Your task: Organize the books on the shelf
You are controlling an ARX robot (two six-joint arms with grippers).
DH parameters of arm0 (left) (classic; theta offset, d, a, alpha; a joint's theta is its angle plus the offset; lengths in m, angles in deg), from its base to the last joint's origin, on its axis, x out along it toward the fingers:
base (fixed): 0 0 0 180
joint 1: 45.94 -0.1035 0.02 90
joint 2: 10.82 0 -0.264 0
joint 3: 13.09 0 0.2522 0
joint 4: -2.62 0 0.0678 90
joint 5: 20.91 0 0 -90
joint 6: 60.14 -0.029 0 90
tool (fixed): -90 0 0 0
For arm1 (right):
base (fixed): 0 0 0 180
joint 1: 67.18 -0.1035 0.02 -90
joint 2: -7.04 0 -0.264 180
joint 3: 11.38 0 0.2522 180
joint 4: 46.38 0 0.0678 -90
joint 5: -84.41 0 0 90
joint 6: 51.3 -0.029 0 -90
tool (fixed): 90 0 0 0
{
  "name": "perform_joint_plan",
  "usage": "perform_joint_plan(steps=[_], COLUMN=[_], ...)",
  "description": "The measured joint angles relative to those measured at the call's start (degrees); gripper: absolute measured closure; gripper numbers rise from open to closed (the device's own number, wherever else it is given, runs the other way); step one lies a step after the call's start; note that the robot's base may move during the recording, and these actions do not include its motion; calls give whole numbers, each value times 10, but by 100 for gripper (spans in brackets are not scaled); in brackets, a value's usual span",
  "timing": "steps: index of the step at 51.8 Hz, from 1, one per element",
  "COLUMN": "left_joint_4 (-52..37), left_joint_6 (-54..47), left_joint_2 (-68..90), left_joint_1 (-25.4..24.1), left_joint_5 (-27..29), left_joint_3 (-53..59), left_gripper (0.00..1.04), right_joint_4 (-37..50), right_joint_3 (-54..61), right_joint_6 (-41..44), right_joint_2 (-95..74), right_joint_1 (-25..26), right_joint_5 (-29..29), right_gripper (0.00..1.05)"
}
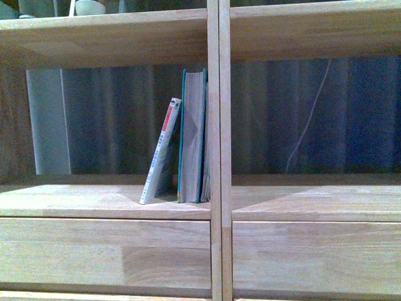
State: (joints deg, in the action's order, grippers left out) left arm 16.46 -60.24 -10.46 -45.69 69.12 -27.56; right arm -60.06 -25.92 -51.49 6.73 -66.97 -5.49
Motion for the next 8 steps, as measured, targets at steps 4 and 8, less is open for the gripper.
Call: perform_joint_plan(steps=[4,8], left_joint_4=[0,0], left_joint_6=[0,0], left_joint_2=[0,0], left_joint_1=[0,0], left_joint_5=[0,0], left_joint_3=[0,0], left_gripper=[7,7], right_joint_4=[0,0], right_joint_3=[0,0], right_joint_6=[0,0], right_joint_2=[0,0], right_joint_1=[0,0], right_joint_5=[0,0], right_gripper=[7,7])
